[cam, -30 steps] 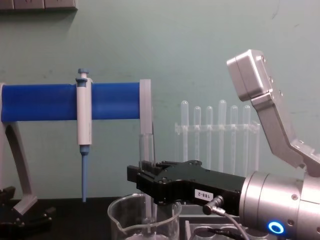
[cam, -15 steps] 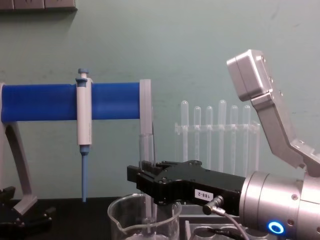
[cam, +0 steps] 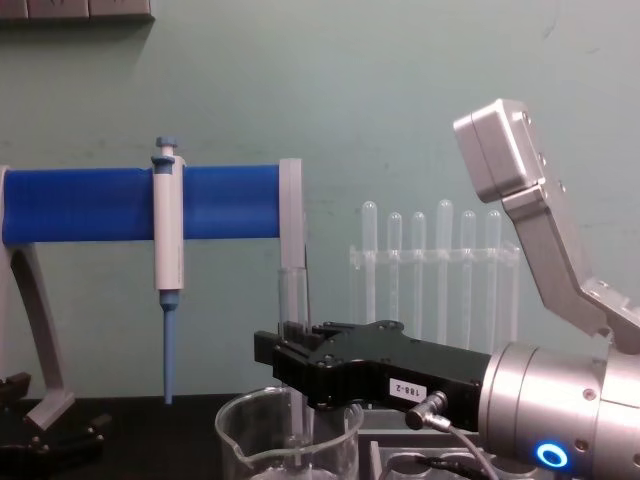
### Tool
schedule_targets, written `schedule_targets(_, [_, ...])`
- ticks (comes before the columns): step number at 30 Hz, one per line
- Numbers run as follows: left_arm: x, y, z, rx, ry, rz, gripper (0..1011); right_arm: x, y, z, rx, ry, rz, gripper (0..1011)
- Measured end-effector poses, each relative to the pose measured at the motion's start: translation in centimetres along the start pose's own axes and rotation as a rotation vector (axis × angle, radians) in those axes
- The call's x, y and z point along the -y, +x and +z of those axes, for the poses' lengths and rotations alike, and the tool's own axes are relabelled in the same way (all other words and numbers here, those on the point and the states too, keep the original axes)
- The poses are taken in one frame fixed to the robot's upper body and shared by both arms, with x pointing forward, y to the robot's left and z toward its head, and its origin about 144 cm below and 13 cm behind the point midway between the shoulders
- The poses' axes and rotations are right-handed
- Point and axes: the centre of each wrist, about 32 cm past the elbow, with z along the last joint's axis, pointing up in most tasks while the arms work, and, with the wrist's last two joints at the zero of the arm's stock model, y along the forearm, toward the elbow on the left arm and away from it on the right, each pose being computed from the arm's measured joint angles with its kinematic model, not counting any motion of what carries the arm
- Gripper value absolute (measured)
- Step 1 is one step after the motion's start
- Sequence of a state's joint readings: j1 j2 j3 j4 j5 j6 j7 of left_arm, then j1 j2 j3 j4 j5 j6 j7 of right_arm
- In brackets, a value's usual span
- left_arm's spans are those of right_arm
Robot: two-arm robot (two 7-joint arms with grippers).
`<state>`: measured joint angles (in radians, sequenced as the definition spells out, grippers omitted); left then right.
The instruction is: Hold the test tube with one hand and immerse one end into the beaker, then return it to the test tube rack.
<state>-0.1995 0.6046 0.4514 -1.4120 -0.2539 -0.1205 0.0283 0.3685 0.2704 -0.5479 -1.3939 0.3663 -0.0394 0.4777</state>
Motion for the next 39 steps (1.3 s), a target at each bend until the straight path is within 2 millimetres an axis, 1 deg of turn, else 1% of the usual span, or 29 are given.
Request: schedule_targets(39, [0.00,0.00,0.00,0.000,0.000,0.000,1000,0.00,0.00,0.00,0.000,0.000,0.000,227])
